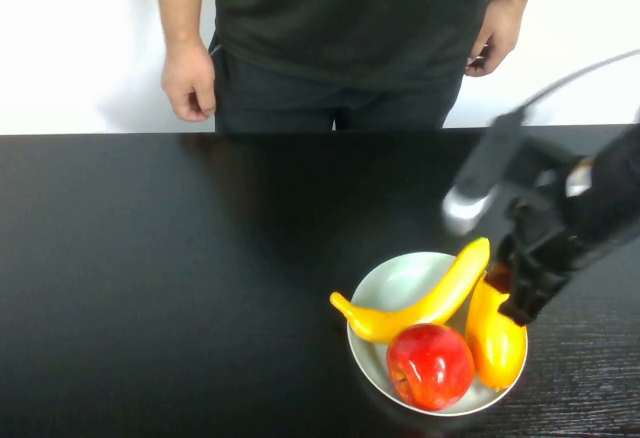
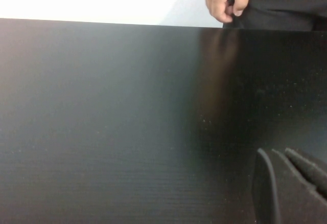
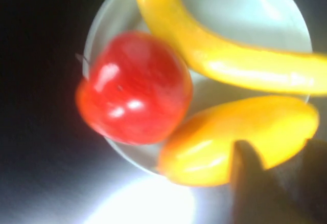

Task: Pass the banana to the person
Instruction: Pick up the banana

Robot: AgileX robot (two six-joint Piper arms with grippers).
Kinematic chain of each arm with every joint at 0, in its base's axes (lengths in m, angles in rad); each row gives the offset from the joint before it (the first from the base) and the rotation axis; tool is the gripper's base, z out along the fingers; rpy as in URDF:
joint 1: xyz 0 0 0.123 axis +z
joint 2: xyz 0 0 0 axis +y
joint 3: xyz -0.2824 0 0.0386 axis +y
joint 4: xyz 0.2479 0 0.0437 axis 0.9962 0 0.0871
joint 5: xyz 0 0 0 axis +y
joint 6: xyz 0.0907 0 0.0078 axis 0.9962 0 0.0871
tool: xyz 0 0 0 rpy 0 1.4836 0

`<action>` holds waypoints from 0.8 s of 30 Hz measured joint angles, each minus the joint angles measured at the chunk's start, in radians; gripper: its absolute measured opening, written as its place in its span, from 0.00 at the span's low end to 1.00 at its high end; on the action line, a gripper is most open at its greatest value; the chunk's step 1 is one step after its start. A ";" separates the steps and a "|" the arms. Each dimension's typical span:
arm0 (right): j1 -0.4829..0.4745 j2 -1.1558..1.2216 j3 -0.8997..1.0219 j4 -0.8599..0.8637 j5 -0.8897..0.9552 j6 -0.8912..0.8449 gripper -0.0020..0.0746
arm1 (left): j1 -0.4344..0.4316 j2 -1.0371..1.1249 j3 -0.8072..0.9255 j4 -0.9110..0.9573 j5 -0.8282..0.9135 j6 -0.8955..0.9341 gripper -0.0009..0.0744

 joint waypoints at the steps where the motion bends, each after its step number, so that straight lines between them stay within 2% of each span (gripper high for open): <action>1: 0.017 0.028 -0.016 -0.033 0.000 -0.035 0.26 | 0.000 0.000 0.000 0.000 0.000 0.000 0.01; 5: 0.049 0.124 -0.053 -0.139 -0.005 -0.227 0.51 | 0.000 0.000 0.000 0.000 0.000 0.000 0.01; 8: 0.051 0.178 -0.054 -0.168 -0.034 -0.404 0.60 | 0.000 0.000 0.000 0.000 0.000 0.000 0.01; 15: 0.051 0.290 -0.062 -0.118 -0.156 -0.666 0.64 | 0.000 0.000 0.000 0.000 0.000 0.000 0.01; 24: 0.051 0.395 -0.108 -0.106 -0.192 -0.822 0.64 | 0.000 0.000 0.000 0.000 0.000 0.000 0.01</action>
